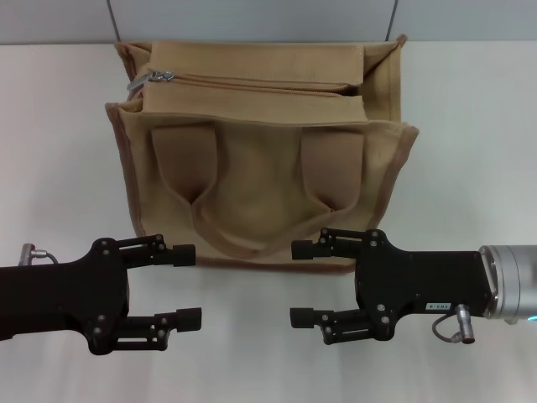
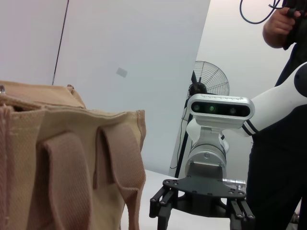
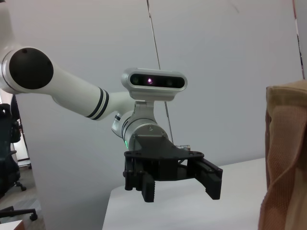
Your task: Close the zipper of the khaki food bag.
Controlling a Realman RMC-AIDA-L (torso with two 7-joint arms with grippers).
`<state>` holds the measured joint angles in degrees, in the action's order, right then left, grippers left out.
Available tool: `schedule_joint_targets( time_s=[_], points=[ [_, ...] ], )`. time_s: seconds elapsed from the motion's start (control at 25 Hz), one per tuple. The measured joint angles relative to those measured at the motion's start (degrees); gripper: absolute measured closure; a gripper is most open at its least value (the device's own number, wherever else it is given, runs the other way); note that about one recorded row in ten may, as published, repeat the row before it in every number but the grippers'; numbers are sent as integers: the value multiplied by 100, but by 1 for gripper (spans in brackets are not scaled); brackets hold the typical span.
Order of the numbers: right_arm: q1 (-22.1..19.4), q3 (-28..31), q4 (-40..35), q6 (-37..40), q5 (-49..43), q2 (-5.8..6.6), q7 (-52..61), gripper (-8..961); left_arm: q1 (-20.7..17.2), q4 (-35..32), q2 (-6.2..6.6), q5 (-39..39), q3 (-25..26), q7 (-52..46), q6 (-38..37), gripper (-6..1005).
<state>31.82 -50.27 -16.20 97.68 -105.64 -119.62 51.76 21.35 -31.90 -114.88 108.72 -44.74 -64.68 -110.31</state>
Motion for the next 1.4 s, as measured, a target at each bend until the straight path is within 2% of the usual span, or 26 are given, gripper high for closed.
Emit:
schedule_joint_targets(
  time_s=[0.96,1.08,1.12,1.16,1.2,1.24,1.36,1.4],
  points=[
    [0,6,3,-22,0,1,0,152,9,-13,19,-18,43,0,-26,264],
    [0,9,3,-22,0,0,0,152,-18,-19,88,-37,269,0,-52,268],
    [0,11,3,-21,0,1,0,152,-52,-21,140,-40,555,0,-44,269],
    [0,11,3,-21,0,1,0,152,-52,-21,140,-40,555,0,-44,270],
    [-4,16,3,-21,0,1,0,152,-105,-18,205,-32,926,2,20,272],
    [-4,16,3,-21,0,1,0,152,-105,-18,205,-32,926,2,20,273],
    [-14,18,-3,-21,0,1,0,152,-213,-15,256,-31,1462,117,170,277],
    [-15,18,-4,-21,0,1,0,152,-278,-13,261,-37,1904,277,294,278]
  ],
)
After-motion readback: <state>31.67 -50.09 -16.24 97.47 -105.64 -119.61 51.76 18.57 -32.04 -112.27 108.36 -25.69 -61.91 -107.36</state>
